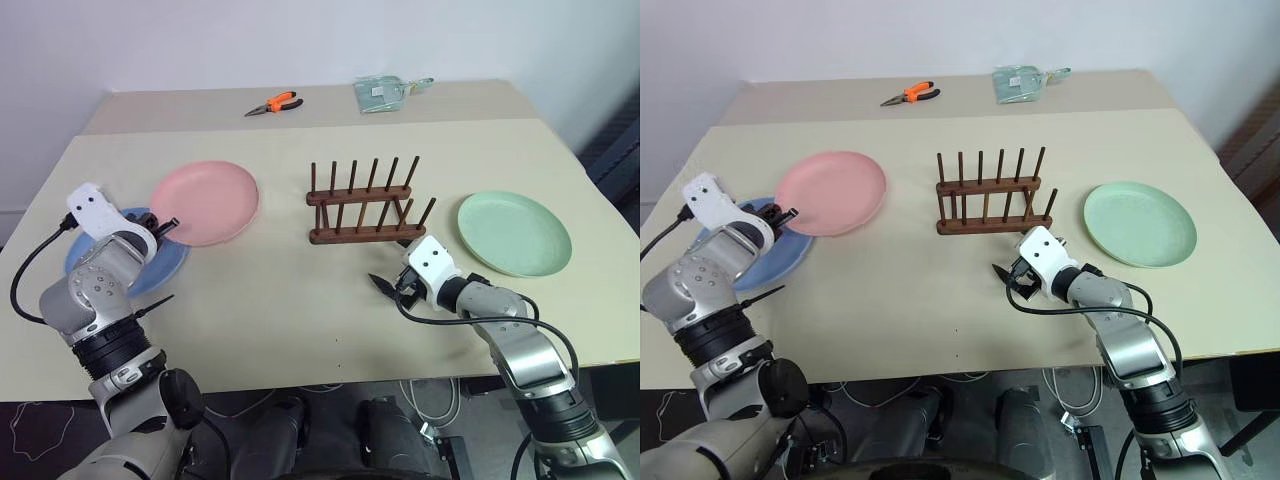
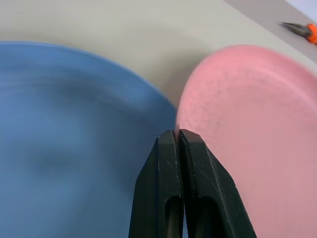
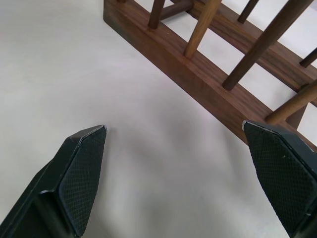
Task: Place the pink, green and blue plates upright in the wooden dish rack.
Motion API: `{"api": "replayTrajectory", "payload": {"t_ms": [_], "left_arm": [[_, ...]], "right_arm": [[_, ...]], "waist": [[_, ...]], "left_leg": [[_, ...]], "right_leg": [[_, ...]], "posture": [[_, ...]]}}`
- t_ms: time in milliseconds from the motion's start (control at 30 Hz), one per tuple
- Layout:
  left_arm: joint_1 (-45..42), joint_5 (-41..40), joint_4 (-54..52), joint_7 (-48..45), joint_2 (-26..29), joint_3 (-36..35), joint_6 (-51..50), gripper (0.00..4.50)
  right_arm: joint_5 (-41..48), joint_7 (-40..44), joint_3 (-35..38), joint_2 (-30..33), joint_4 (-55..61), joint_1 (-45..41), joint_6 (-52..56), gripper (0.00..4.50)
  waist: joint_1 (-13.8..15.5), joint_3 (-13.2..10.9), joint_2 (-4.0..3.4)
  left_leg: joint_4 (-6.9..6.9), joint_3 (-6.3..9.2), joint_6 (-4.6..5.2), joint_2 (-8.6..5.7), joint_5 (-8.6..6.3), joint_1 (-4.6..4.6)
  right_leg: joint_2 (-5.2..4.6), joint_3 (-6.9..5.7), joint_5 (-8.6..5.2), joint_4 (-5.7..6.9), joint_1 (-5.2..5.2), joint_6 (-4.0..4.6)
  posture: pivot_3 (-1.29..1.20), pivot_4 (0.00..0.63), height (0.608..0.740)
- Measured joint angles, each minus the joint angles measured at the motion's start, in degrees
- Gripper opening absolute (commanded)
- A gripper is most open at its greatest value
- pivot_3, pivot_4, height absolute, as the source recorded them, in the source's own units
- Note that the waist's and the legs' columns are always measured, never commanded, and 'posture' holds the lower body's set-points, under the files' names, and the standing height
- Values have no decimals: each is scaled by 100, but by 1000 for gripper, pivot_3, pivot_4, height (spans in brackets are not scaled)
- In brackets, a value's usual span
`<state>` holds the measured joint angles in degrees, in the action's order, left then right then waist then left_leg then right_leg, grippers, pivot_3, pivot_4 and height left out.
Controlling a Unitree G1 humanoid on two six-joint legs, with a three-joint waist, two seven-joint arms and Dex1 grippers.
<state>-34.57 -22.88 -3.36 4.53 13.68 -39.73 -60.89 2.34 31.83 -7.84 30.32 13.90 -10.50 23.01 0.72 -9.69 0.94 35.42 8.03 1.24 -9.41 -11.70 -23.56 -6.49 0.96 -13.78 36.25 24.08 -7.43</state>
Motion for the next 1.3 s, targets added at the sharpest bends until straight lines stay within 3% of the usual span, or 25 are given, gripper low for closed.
{"api": "replayTrajectory", "payload": {"t_ms": [33,133,300,700,1033,1100,1267,1300], "left_arm": [[1,-11,0,-11,11,60,14,53],[4,-33,0,-43,38,174,127,1009],[81,-35,-34,-117,215,351,196,3432],[126,-66,-99,-206,311,753,142,3432],[-318,-208,653,145,22,606,-13,3432],[-358,-292,727,208,-32,507,-37,2639],[-423,-403,768,295,-30,390,-70,174],[-424,-429,769,294,-26,387,-96,29]], "right_arm": [[-1,-3,0,0,0,3,0,4500],[-12,-14,0,0,0,5,0,4500],[-49,-19,0,0,0,8,-6,4500],[-117,5,-15,-5,-43,-100,-87,4500],[-166,-25,-14,-9,-62,-86,-118,4500],[-172,-50,-14,-8,-60,-54,-119,4500],[-209,-73,-14,-8,-59,-16,-119,4500],[-210,-78,-13,-8,-59,-12,-119,4500]], "waist": [[-1,0,0],[-3,0,0],[0,0,0],[2,0,0],[1,0,0],[-1,0,0],[2,0,0],[3,0,0]], "left_leg": [[0,0,0,0,0,0],[0,0,0,0,0,0],[-1,0,0,0,0,0],[-1,0,0,0,0,0],[-1,0,0,0,0,0],[-1,0,0,0,0,0],[-1,0,-1,0,1,0],[-1,0,-1,0,1,0]], "right_leg": [[0,0,0,0,0,0],[0,2,0,0,1,0],[0,2,0,0,1,0],[0,2,0,0,1,1],[0,2,0,0,1,0],[-2,2,0,0,1,0],[-1,2,0,0,0,0],[-1,2,0,0,0,0]], "posture": [[0,150,719],[0,150,719],[0,150,719],[0,150,719],[0,150,719],[0,150,719],[0,150,719],[0,150,719]]}}
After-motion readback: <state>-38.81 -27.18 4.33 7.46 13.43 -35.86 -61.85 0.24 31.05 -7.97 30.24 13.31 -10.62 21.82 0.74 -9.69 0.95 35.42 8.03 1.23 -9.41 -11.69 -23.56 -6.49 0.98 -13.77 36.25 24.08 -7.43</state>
